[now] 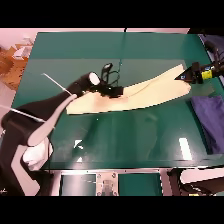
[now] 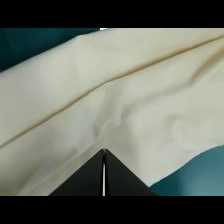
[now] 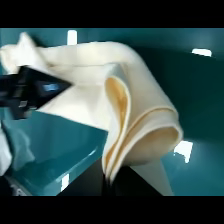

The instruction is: Fold the shirts.

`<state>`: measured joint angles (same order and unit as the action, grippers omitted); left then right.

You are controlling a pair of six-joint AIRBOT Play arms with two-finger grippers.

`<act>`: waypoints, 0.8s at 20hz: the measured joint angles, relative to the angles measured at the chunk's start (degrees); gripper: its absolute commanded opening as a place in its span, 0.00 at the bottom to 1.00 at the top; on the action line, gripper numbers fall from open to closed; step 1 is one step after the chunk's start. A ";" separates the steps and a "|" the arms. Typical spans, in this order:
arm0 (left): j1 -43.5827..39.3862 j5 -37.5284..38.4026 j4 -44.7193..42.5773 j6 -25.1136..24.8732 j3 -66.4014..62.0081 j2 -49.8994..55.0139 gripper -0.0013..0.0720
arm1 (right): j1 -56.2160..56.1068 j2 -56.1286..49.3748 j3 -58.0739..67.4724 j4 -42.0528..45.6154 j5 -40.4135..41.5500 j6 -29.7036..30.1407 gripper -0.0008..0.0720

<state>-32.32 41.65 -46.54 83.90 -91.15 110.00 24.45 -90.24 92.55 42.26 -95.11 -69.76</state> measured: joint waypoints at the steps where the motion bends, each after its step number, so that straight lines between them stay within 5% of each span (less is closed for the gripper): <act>1: -1.40 -0.76 1.64 -0.46 -1.11 1.44 0.05 | 0.00 1.18 0.00 -1.84 -0.87 -0.02 0.03; 10: -6.25 -0.46 8.41 -1.70 -10.47 9.29 0.05 | -0.02 5.18 -0.02 -9.03 -4.13 -1.05 0.03; 16: 1.53 25.03 -1.25 -0.15 -22.64 9.31 0.05 | -2.60 5.57 -0.02 -9.81 -4.35 -2.23 0.03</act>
<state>-30.79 66.67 -47.79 83.74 -113.80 119.31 21.85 -84.66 92.53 32.45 -99.46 -71.99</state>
